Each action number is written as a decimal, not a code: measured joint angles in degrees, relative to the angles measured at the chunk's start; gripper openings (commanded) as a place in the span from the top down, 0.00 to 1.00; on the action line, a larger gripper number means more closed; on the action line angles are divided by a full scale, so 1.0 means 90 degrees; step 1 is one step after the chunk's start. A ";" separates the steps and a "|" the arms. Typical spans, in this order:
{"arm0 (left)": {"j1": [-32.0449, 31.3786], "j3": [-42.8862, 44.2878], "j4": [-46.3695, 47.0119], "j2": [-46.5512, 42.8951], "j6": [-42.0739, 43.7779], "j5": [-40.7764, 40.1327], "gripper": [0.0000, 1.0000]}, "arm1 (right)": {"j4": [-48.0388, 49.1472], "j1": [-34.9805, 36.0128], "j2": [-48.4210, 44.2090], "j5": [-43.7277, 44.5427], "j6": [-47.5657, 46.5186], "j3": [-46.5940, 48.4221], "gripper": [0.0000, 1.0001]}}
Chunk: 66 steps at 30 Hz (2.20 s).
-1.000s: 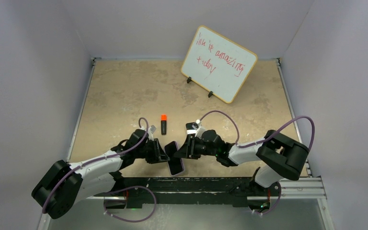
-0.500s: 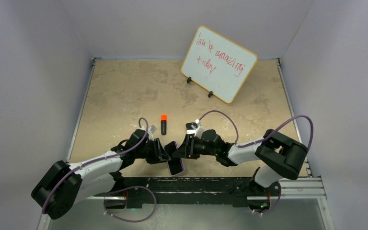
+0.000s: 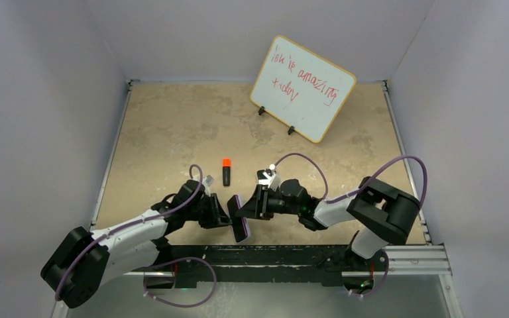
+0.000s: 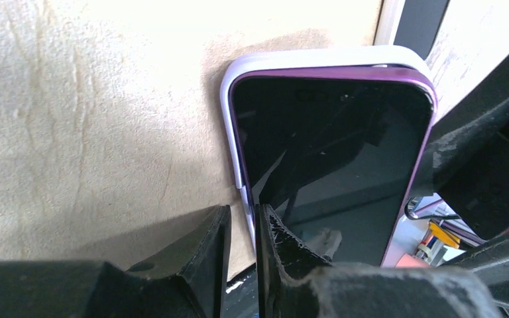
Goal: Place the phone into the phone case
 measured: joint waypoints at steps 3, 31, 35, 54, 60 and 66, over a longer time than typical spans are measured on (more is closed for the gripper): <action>0.0000 0.0015 -0.0029 0.0046 0.0002 -0.0015 0.76 | -0.0097 0.0005 -0.0002 -0.0015 -0.0039 0.0070 0.43; -0.0034 0.0296 0.0066 0.0469 0.0053 0.0022 0.66 | -0.2254 0.0066 -0.0180 0.0389 -0.0925 0.0959 0.54; -0.0034 0.0328 0.0100 0.0534 0.0053 0.0017 0.66 | -0.2499 0.0066 -0.0180 0.0551 -0.1032 0.0959 0.73; -0.0034 0.0345 0.0032 0.0313 0.0221 -0.0015 0.48 | -0.3252 0.0119 -0.0469 0.0918 -0.1256 0.1010 1.00; -0.0034 0.0753 -0.0294 -0.0413 0.0515 -0.0046 0.42 | -0.3837 0.0112 -0.1445 0.1248 -0.1302 0.1010 1.00; -0.0034 0.1020 -0.0097 -0.1003 0.0551 0.0104 0.34 | -0.4124 0.0027 -0.2912 0.1732 -0.1297 0.0930 1.00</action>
